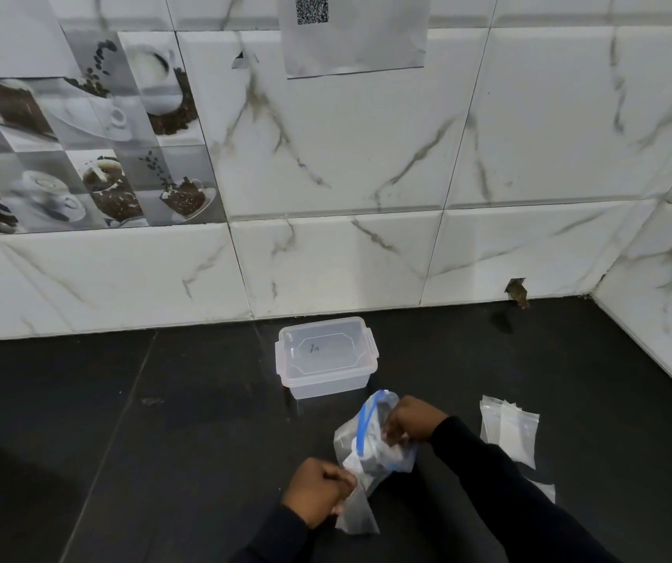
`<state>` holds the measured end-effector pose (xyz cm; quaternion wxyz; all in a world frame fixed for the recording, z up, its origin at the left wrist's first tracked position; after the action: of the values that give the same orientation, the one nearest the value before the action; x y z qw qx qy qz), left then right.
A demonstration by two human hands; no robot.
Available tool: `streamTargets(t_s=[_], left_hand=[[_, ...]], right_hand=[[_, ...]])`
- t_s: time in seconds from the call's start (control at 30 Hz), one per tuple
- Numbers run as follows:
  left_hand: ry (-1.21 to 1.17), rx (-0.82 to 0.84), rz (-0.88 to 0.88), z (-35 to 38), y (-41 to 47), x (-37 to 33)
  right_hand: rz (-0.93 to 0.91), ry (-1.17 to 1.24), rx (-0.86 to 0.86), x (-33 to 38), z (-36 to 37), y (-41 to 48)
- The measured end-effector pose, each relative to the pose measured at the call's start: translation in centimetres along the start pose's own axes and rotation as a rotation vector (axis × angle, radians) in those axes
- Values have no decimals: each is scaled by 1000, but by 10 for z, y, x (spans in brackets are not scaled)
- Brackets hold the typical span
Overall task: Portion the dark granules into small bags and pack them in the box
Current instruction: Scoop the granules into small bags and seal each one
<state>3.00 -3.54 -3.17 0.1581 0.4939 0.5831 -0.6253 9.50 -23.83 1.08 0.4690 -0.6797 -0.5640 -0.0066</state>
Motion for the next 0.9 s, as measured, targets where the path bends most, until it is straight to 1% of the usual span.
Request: streamTargets(t_s=[0.1, 0.23, 0.3, 0.4, 0.53, 0.67, 0.73, 0.77, 0.83, 0.9], left_hand=[[-134, 43, -79, 8, 2, 11], [-250, 113, -77, 19, 5, 15], [-309, 138, -52, 24, 5, 13], [-409, 189, -89, 33, 7, 7], [-428, 180, -104, 41, 12, 4], [-419, 149, -56, 32, 14, 5], [-479, 143, 29, 26, 13, -3], [-510, 154, 69, 25, 14, -8], [-466, 169, 108, 24, 15, -15], [-350, 136, 76, 22, 16, -11]], right_hand=[[26, 64, 11, 1, -6, -3], [12, 87, 32, 6, -8, -3], [10, 10, 2, 11, -8, -5], [-6, -140, -1, 16, -6, -7], [-37, -160, -28, 4, -4, -1], [-79, -279, -188, 0, -16, -9], [-126, -387, -244, 2, -16, -10], [-141, -431, -232, 2, -13, -10], [-151, -428, -189, 3, -8, -11], [-116, -308, -160, -3, -8, -9]])
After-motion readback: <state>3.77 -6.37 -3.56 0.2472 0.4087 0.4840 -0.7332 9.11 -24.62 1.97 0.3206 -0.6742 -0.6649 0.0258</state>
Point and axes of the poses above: each hand's wrist, its own y-axis towards the middle knuckle, its own z-axis out of the palm, x = y × z, the point moved 5 cm from there along y, towards the middle knuckle, and after that the axes turned 2 degrees about x, right-handed, at the moved point
